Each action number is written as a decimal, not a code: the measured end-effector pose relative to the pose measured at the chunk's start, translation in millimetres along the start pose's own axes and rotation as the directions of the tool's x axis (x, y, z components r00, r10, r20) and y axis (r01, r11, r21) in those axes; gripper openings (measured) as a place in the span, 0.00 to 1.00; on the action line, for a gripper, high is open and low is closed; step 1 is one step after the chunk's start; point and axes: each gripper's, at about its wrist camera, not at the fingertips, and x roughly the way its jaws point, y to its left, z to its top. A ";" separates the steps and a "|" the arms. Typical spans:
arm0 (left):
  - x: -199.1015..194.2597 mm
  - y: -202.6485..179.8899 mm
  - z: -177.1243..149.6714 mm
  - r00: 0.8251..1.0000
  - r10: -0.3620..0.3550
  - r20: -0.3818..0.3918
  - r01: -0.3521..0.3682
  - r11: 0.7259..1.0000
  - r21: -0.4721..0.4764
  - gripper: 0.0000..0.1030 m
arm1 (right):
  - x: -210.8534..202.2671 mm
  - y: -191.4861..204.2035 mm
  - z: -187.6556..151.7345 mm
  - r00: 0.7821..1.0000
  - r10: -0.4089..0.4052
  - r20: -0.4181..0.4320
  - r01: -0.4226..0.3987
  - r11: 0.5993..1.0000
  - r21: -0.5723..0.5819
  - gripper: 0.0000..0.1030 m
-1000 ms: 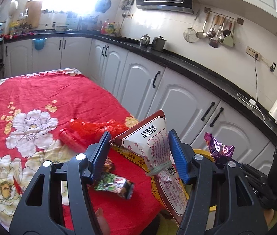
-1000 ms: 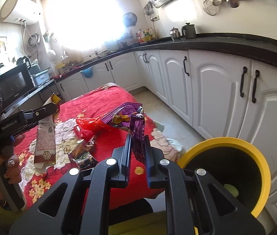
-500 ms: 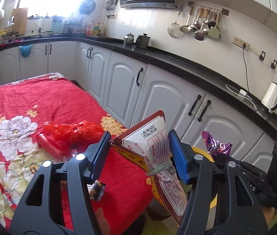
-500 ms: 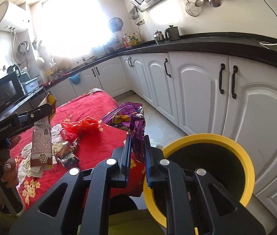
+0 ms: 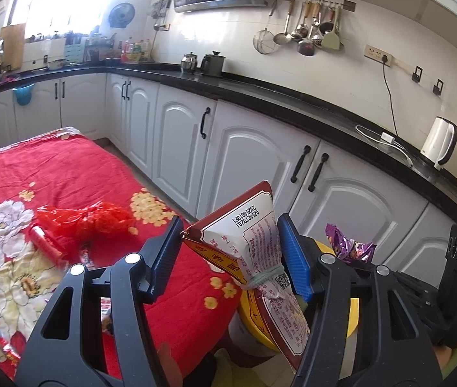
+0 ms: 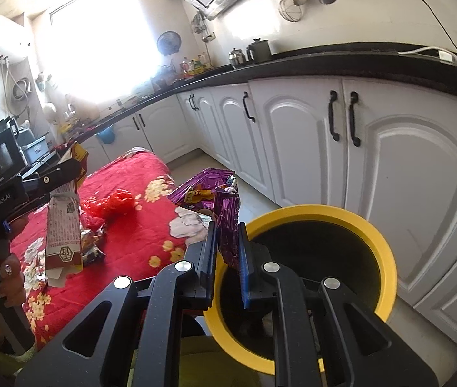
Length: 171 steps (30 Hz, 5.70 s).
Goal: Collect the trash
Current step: 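Carry the snack box and purple wrappers with both tools over the yellow bin, then open both tools to drop the box and wrappers into the bin, then move both tools back over the table toward the red bag and wrappers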
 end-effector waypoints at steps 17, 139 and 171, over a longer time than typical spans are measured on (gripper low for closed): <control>32.2 -37.2 -9.0 0.999 -0.043 -0.018 0.044 0.997 0.061 0.50 | -3.3 -30.0 -20.3 0.998 -0.059 -0.024 0.060 0.997 0.049 0.12; -35.4 108.3 -5.6 0.978 0.208 0.014 -0.205 0.972 -0.119 0.89 | 10.2 123.7 8.1 0.998 0.063 -0.003 -0.063 0.980 -0.186 0.86; -17.4 185.3 -45.7 0.963 0.178 -0.204 -0.207 0.969 -0.133 0.65 | 153.9 194.2 38.7 0.967 0.150 -0.208 -0.199 0.951 -0.238 0.87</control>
